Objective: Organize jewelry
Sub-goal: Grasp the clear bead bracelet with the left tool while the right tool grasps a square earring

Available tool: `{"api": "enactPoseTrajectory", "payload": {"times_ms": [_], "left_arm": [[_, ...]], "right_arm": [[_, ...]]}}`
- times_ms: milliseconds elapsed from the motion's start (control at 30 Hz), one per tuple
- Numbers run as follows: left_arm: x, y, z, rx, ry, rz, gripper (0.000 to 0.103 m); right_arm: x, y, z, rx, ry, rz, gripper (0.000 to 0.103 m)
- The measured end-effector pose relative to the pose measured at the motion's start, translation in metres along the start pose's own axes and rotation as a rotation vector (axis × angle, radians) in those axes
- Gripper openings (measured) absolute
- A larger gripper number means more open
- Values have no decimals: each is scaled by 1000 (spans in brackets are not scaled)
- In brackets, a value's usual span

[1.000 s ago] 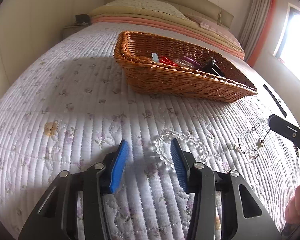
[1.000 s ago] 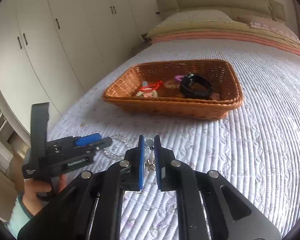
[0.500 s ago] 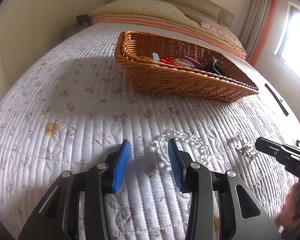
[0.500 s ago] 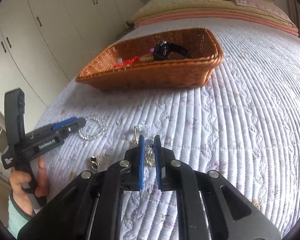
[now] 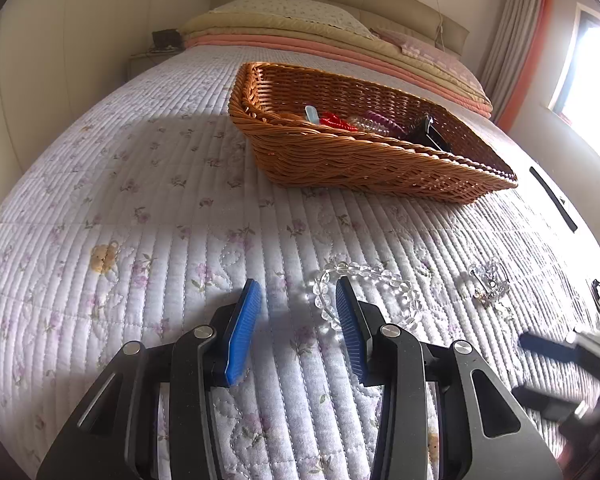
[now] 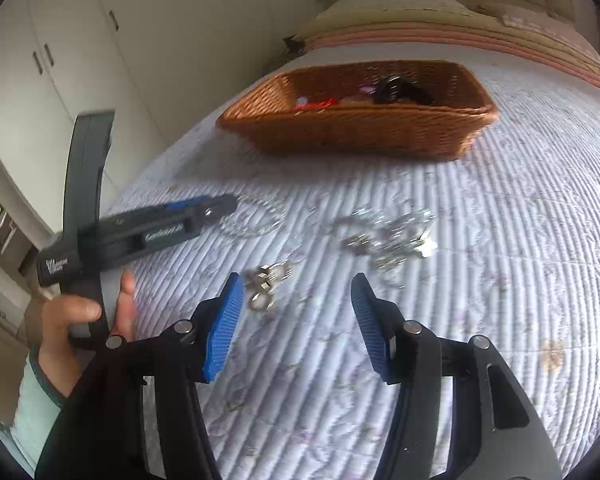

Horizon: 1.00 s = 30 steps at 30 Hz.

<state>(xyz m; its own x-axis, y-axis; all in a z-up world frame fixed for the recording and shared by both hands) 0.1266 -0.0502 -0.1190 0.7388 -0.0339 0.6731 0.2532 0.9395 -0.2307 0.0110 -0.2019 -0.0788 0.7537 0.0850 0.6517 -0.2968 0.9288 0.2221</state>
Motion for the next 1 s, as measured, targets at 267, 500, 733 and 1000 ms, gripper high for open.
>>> {"api": "enactPoseTrajectory", "payload": {"times_ms": [267,500,733,1000], "left_arm": [[0,0,0,-1,0,1,37],[0,0,0,-1,0,-1,37],[0,-4,-1,10,10,-21,38],[0,-3,-2,7,10,-24,38]], "right_arm": [[-12,28,-32,-117,82,116,22],[-13,8,-21,-167,60,73,12],[-13,-11,-18,-144,68,8,13],[-13,-7,-17,-140,70,21,14]]}}
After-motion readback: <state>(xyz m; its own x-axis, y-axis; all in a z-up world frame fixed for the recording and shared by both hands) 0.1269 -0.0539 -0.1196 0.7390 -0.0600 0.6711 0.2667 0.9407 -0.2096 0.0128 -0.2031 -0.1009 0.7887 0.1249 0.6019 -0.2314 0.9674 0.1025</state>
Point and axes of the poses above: each gripper's, at about its wrist camera, not at the fingertips, and z roughly against the way its jaws point, y to its left, x to its top, the point moved 7 cm from there along -z, roughly the way its jaws point, and after that the axes turned 3 degrees about -x, right-handed, at the moved point
